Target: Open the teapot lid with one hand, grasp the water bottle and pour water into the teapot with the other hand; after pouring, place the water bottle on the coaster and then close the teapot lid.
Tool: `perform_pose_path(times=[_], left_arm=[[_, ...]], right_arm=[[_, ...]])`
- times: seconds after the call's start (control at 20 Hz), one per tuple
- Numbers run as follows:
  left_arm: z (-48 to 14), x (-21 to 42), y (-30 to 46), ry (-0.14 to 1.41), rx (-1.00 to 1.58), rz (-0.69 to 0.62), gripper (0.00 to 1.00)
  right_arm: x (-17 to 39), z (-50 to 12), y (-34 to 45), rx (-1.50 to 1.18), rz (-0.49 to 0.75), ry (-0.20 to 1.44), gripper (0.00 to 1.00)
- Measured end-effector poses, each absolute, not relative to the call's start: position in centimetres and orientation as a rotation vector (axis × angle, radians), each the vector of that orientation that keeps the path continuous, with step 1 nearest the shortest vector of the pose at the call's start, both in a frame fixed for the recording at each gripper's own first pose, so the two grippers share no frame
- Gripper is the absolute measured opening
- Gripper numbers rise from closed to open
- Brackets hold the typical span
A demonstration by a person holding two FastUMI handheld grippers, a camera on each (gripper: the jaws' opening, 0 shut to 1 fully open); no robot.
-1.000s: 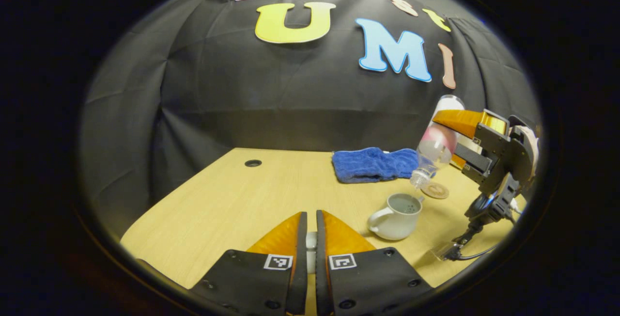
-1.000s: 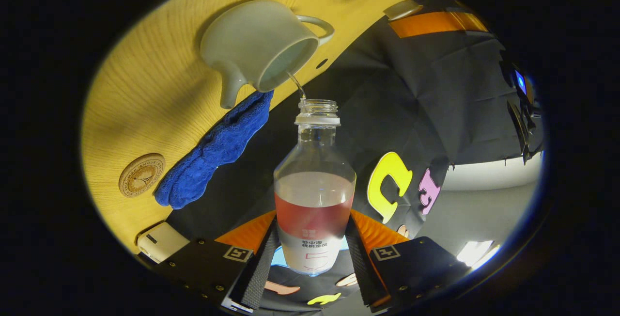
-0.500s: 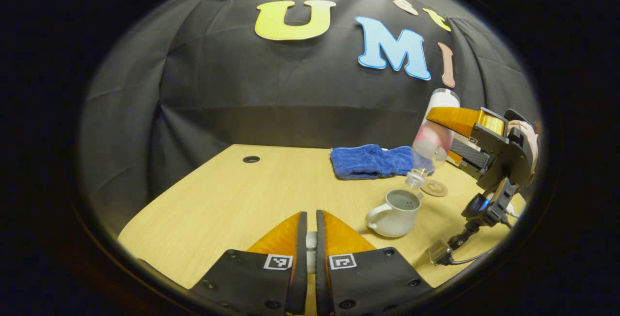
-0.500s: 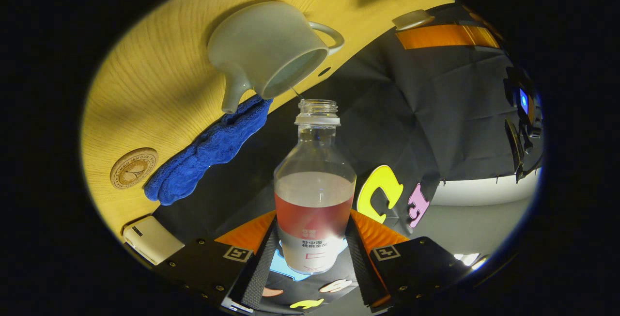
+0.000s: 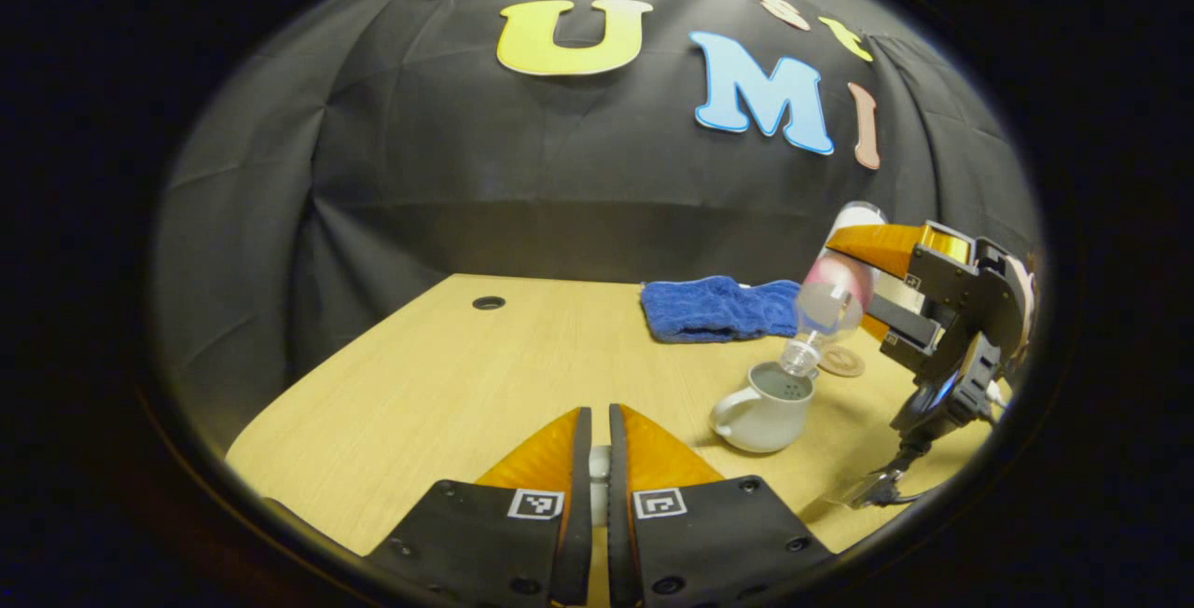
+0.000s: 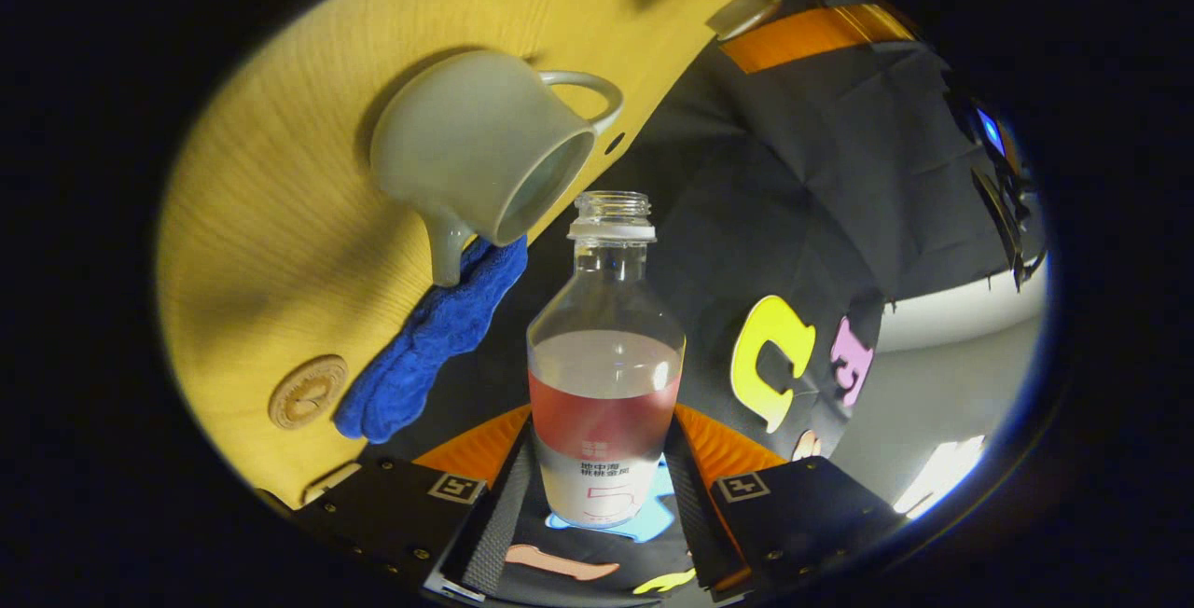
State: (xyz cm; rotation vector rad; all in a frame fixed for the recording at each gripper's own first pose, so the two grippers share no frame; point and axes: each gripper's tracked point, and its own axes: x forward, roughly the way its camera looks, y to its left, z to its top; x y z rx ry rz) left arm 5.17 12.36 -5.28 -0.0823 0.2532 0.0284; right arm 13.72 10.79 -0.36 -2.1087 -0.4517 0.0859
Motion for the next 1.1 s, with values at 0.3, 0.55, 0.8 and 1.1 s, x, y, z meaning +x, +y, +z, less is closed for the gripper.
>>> perform_pose_path(times=[0.3,0.55,0.8,1.1], left_arm=[[-5.2,5.0,12.0,0.247,-0.093,0.021,0.14],[-5.2,4.9,11.5,0.251,-0.095,0.012,0.14],[-4.8,4.7,11.2,0.245,-0.092,0.009,0.14],[-4.6,4.3,11.1,0.243,-0.092,0.009,0.13]], right_arm=[[13.7,-3.1,8.5,-1.761,0.171,-0.258,0.75],[12.7,-3.1,7.0,-1.431,0.168,-0.191,0.75],[13.3,-0.8,6.0,-1.157,0.142,-0.177,0.75],[14.4,-0.1,5.2,-0.786,0.152,-0.142,0.75]])
